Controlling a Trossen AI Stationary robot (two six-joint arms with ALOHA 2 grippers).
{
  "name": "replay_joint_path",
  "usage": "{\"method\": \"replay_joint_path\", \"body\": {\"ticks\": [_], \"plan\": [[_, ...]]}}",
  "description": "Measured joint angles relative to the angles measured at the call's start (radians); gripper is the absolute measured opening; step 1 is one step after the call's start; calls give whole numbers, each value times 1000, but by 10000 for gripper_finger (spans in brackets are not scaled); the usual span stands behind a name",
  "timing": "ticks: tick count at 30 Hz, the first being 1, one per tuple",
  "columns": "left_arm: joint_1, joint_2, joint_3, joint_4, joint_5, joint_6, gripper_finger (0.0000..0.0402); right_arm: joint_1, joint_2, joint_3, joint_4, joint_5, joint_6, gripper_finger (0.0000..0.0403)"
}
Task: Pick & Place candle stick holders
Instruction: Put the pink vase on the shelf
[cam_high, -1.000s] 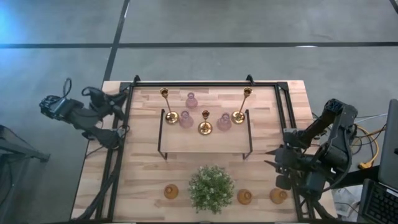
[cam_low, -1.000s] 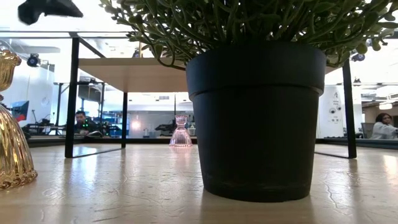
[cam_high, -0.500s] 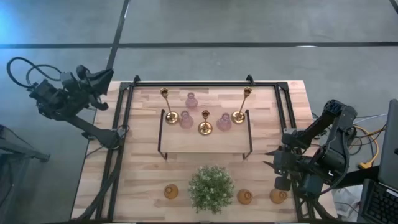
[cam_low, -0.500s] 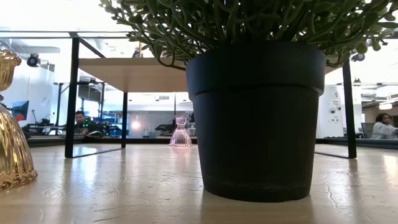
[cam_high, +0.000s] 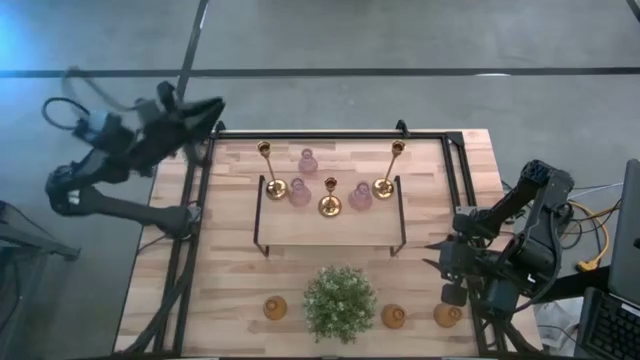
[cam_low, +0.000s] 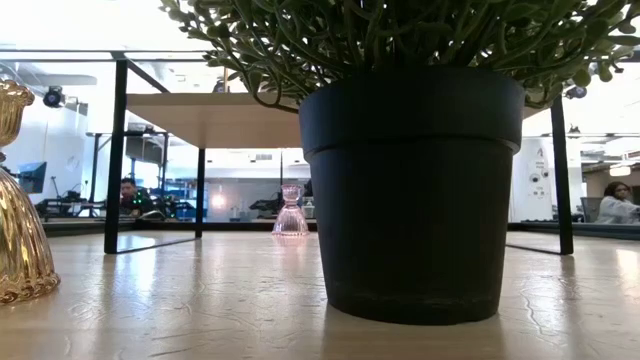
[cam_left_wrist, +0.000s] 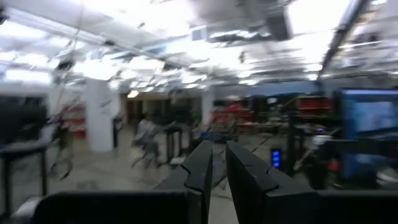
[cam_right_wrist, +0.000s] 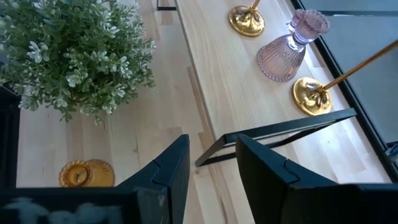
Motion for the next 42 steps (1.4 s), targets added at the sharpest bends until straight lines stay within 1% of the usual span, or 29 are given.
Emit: {"method": "replay_joint_path", "body": {"ticks": [3, 7, 10, 13, 16, 21, 24, 31, 34, 37, 42], "plan": [[186, 39, 33, -41, 128, -64, 51, 0, 0, 0, 0, -1, 0, 123], [431, 94, 41, -45, 348, -201, 51, 0, 0, 0, 0, -2, -5, 123], [601, 143, 35, -72, 469, -273, 51, 0, 0, 0, -1, -3, -4, 123], [741, 176, 42, -98, 552, -301, 51, 0, 0, 0, -1, -3, -2, 123], [835, 219, 39, -156, 563, -307, 51, 0, 0, 0, -1, -3, -1, 123], [902, 327, 37, -256, 584, -272, 51, -3, 0, -13, -1, 0, -1, 123], [912, 416, 37, -301, 578, -237, 51, -3, 0, -24, -1, 0, 2, 123], [944, 582, 37, -301, 573, -133, 51, -4, 0, -32, 0, 0, 35, 123], [960, 636, 36, -305, 575, -57, 51, -4, 0, -32, -1, 0, 37, 123], [964, 669, 36, -317, 641, 54, 51, -4, 0, -32, -1, 1, 37, 123], [965, 686, 36, -402, 763, 252, 51, -21, 0, -32, -4, 1, 36, 123]]}}
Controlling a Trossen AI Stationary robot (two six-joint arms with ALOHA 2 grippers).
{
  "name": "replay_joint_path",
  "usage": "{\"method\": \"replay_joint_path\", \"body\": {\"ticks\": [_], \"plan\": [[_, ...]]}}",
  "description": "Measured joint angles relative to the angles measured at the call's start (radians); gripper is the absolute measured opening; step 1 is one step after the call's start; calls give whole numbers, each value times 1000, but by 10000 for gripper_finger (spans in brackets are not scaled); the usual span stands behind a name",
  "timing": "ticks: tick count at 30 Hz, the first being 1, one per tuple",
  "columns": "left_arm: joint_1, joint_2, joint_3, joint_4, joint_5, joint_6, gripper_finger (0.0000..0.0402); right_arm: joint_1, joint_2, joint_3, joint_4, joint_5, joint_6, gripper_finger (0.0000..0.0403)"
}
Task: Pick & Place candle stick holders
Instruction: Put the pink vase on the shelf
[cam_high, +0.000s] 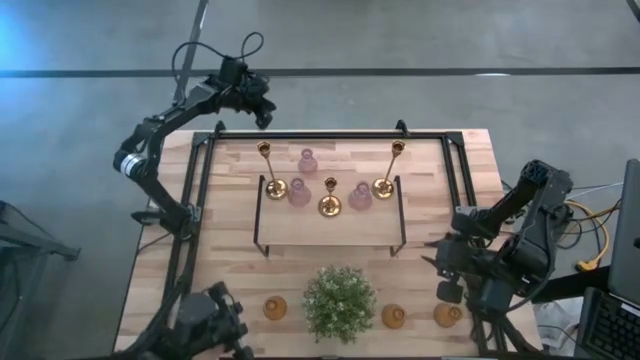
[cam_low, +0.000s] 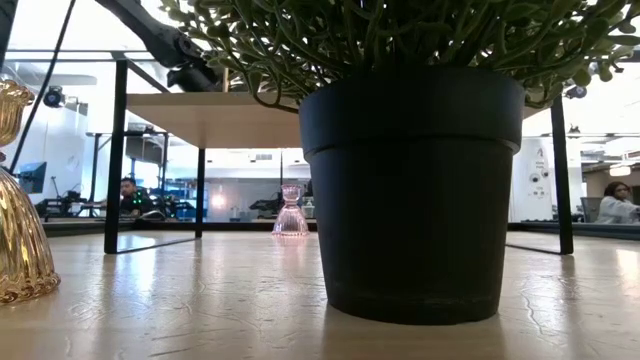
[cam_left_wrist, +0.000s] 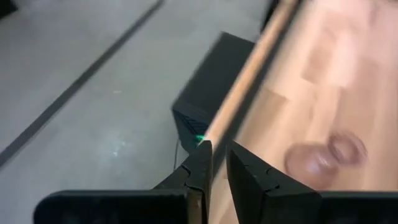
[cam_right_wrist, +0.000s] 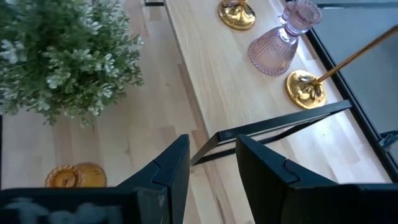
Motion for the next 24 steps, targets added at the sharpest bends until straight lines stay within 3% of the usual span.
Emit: {"method": "replay_joint_path", "body": {"ticks": [9, 13, 19, 24], "plan": [[-5, -10, 0, -144, 94, 214, 51, -16, 0, 0, 0, 2, -7, 123], [-22, -16, 0, -166, 106, 277, 51, -15, 0, 0, 2, 74, -40, 123], [-23, -37, 2, -176, 111, 239, 51, -16, -1, 0, 7, 230, 28, 123], [-25, -55, 2, -224, 112, 215, 51, -16, -20, 3, 0, 232, 108, 120]]}}
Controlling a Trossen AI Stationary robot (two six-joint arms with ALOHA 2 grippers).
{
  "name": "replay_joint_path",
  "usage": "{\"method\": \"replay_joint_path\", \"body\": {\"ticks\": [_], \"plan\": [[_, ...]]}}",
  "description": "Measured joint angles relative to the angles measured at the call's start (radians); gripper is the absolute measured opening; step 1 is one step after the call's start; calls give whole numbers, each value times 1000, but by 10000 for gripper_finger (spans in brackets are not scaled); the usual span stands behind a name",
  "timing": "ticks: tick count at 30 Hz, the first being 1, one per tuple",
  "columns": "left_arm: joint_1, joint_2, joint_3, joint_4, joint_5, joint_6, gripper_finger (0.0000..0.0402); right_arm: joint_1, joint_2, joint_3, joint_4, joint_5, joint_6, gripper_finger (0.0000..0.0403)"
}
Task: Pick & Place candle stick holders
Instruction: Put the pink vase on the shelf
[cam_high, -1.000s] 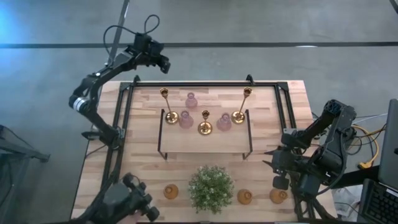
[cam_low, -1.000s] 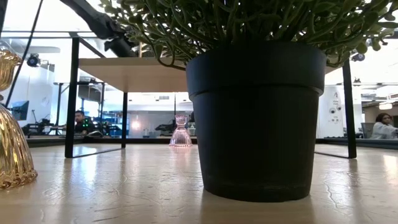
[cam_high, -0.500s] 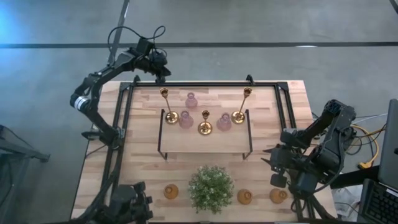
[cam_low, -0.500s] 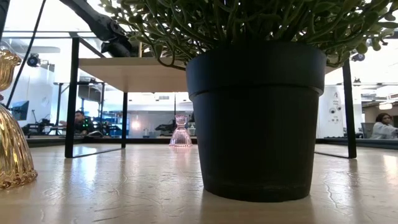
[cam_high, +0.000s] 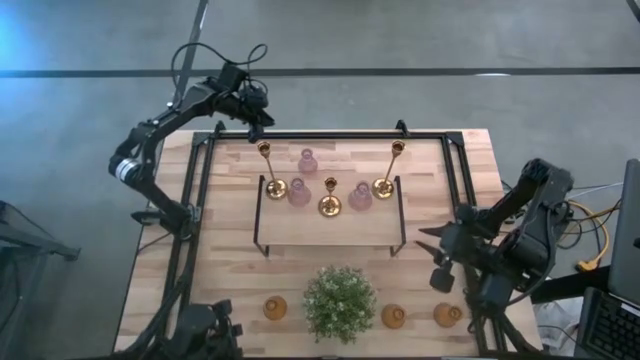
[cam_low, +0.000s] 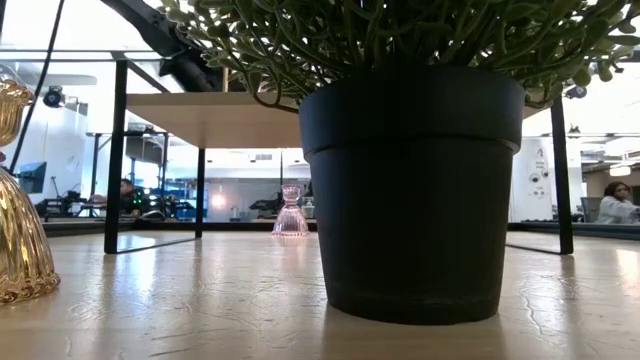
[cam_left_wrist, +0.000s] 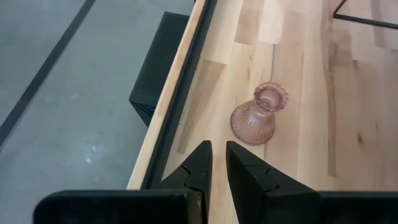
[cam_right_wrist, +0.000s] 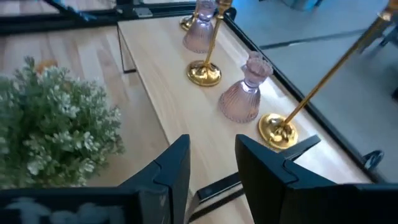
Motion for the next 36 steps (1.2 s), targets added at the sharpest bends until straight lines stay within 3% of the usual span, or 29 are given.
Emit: {"method": "replay_joint_path", "body": {"ticks": [5, 9, 21, 36], "plan": [[-1, -9, 0, -9, -1, 3, 51, -20, -39, -6, -3, -79, 7, 107], [-2, -11, 1, -5, -1, 20, 51, -39, -74, -11, -3, -169, -116, 92], [-39, -11, 1, 53, 3, 40, 51, -41, -125, -12, 3, -162, -167, 63], [-76, 4, 10, 159, 65, 144, 51, -41, -124, -12, 11, -162, -167, 85]]}}
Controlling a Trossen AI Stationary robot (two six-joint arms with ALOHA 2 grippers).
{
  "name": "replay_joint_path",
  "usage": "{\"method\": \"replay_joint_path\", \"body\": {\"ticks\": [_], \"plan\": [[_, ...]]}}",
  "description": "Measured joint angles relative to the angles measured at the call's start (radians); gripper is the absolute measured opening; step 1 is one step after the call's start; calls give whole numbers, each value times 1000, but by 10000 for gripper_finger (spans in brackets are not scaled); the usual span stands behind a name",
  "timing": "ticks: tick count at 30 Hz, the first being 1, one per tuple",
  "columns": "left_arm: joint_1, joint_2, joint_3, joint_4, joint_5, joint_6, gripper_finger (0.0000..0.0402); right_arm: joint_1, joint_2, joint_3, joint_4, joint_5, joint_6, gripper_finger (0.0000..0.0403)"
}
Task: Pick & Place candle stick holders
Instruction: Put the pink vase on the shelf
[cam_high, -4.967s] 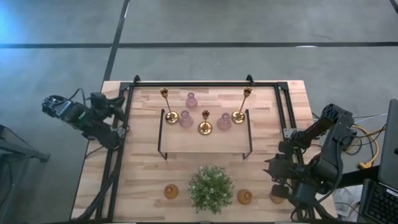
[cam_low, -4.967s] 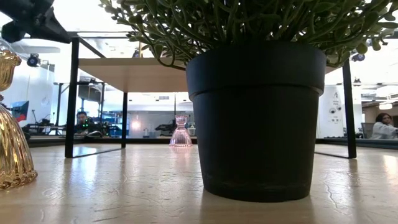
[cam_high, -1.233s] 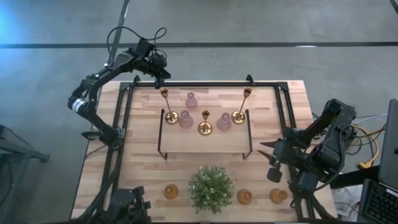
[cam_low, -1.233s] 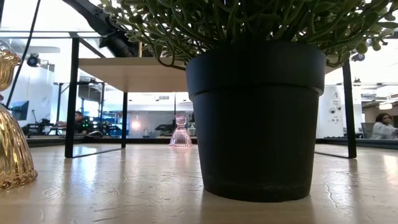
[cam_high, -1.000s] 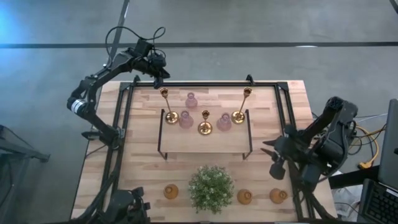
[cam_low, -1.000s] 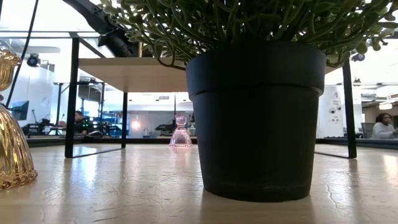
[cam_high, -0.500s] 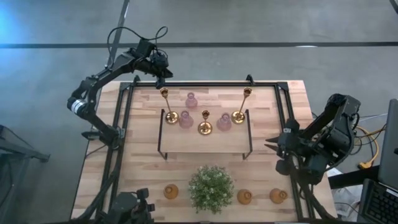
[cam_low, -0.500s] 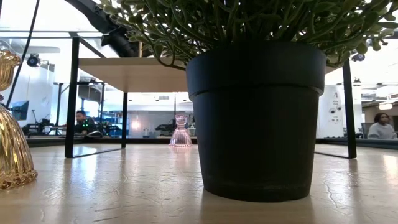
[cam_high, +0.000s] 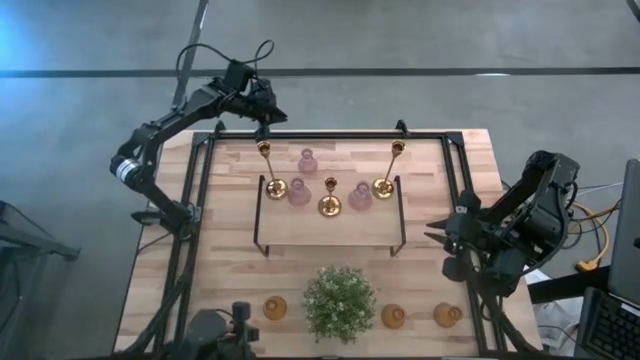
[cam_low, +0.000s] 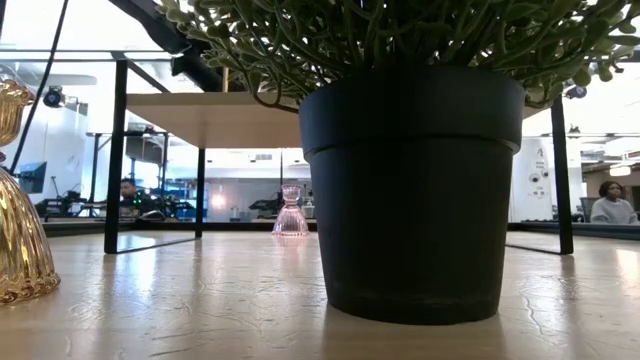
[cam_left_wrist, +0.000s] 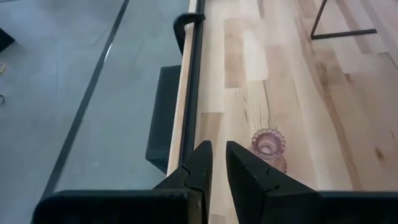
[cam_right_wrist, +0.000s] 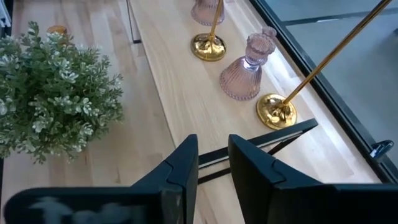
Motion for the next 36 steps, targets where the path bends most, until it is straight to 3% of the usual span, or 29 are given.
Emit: {"method": "replay_joint_path", "body": {"ticks": [6, 11, 19, 25, 29, 36], "plan": [[7, 69, 43, -5, 0, 47, 51, 0, 0, 0, 1, 0, 0, 91], [15, 165, 159, -90, -2, 100, 51, 0, 0, 0, 2, 0, 0, 88], [20, 355, 449, -435, 39, 240, 36, 0, 0, 0, 5, 0, 0, 72], [-1, 426, 516, -551, 23, 332, 20, 0, 0, 0, 9, 0, 0, 70], [-34, 432, 516, -539, -50, 362, 39, 0, 0, 0, 23, 0, 0, 77], [-79, 435, 515, -501, -130, 365, 109, 0, 0, 0, 27, 0, 0, 89]]}}
